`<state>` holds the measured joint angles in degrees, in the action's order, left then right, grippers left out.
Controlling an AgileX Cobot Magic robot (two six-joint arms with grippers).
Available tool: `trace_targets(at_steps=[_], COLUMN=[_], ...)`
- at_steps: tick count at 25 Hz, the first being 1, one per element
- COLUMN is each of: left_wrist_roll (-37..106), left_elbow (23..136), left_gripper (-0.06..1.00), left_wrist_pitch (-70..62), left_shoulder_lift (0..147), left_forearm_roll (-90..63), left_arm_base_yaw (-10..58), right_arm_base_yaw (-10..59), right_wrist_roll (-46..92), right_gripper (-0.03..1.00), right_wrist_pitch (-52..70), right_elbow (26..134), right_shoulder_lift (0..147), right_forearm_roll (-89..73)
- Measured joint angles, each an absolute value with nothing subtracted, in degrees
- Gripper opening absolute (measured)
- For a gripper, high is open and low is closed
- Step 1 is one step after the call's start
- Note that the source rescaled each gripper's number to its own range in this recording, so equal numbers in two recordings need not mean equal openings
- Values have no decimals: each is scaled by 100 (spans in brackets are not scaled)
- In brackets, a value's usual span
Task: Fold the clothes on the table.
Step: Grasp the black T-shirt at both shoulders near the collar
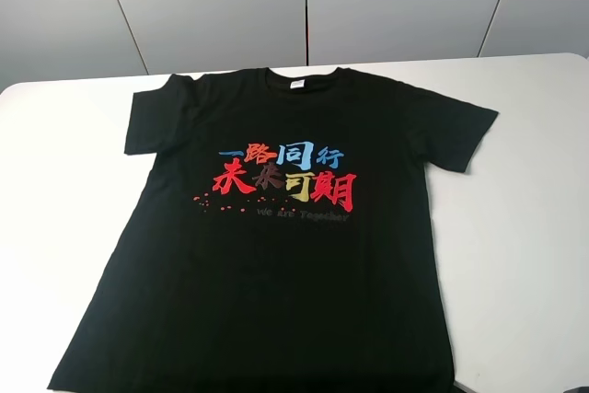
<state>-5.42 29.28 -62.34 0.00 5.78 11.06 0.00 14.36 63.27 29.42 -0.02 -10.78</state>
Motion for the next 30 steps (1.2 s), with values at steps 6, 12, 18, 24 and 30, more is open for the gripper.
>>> trace_targets(at_steps=[6,12,18,24,30], left_wrist_roll=[-645,-986,-1558,-1583,-563], left_elbow=[2958,3528,4122,5512,7819], left_gripper=[90,90,90,90,87], left_wrist_pitch=[-6147,-4775,-2690,-2197,-3005], left_shoulder_lift=[0,648,2640,5317,7954], left_forearm_roll=[578,777,933,959,239], left_arm_base_yaw=[1106,1106,1106,1106,1116], right_arm_base_yaw=[0,0,0,0,393], right_wrist_roll=[1046,860,1574,2204,3370], right_gripper=[100,100,100,97,94], right_wrist_pitch=[6114,5192,4618,4496,4795], right_elbow=[2973,3713,5135,6592,7389], right_shoulder_lift=[-2,1435,4152,6905,8752], right_forearm_roll=[-1090,-635,-547,-913,-1213])
